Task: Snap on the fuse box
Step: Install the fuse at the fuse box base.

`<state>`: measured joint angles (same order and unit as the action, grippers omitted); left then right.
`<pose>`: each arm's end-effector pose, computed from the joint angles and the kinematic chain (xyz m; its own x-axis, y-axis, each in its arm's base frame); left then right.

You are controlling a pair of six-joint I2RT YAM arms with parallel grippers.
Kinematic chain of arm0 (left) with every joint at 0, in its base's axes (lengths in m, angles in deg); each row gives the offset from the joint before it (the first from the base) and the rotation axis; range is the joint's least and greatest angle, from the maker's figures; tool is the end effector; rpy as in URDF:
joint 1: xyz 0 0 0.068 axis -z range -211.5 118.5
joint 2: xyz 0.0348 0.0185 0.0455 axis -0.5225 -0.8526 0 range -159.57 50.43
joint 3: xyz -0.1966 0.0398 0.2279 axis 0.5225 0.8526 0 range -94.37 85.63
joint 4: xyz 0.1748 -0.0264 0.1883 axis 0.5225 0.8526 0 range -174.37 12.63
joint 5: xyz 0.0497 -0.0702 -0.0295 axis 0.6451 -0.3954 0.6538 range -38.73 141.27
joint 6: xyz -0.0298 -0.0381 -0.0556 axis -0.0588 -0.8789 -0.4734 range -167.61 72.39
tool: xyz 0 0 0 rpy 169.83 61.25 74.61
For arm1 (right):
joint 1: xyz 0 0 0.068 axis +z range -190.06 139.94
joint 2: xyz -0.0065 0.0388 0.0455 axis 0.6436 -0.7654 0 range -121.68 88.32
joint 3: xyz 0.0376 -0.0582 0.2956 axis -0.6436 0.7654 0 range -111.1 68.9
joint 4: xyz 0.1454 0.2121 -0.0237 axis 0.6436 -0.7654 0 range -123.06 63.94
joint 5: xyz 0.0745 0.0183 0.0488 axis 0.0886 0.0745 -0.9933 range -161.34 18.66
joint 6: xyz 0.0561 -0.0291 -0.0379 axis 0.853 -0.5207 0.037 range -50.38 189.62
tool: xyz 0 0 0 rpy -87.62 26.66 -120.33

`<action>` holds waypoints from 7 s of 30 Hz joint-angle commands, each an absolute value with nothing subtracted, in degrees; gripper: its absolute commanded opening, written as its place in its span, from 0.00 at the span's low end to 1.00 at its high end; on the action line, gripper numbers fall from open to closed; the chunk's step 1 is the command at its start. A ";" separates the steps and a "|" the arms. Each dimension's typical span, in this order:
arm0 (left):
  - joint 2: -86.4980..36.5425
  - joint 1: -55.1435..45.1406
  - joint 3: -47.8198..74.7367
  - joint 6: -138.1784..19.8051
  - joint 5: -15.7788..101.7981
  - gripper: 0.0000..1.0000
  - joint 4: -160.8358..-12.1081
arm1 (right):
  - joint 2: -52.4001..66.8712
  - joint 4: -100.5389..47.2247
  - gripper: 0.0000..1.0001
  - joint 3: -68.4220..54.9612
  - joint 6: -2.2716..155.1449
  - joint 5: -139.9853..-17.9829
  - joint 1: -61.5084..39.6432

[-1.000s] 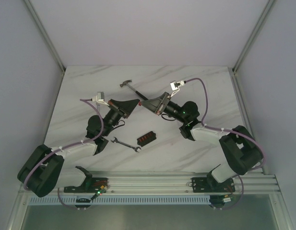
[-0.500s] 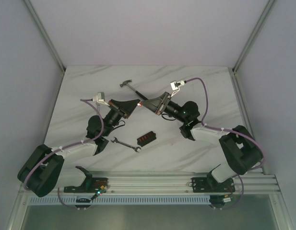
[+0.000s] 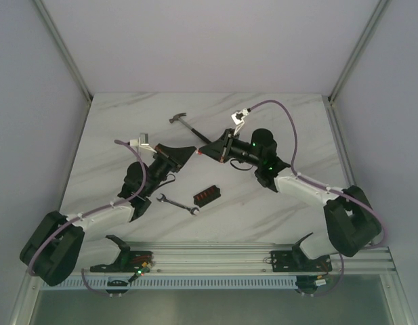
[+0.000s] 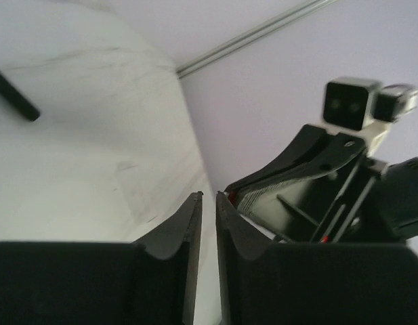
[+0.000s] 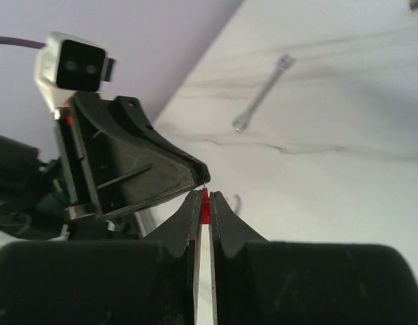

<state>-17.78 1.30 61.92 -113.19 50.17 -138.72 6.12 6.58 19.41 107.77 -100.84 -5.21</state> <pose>0.2163 -0.1408 0.2847 -0.4482 -0.7942 -0.4103 0.3614 0.2588 -0.8958 0.2644 0.2209 0.3264 -0.5575 0.2670 -0.7861 -0.7083 0.3409 0.6181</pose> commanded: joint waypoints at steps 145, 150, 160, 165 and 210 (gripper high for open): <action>-29.02 0.94 53.84 -89.43 33.20 0.54 -89.64 | -18.19 -63.19 0.19 -10.52 85.27 -67.17 11.18; -29.80 0.93 53.55 -89.18 32.83 0.54 -89.58 | -18.99 -63.39 0.16 -10.92 85.14 -66.44 11.03; -32.19 0.93 53.09 -89.03 32.74 0.50 -89.59 | -20.48 -64.05 0.08 -11.60 84.36 -66.86 11.00; -31.97 0.89 53.26 -89.31 33.86 0.48 -89.64 | -22.55 -64.82 0.01 -11.40 83.78 -66.88 11.05; -32.24 0.85 53.63 -89.09 36.04 0.43 -89.64 | -18.96 -62.98 0.22 -13.62 81.51 -69.32 9.23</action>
<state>-31.11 1.08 53.86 -90.37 33.56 -91.42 -18.25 -62.75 -11.50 81.35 -70.00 9.41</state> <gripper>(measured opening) 0.439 0.229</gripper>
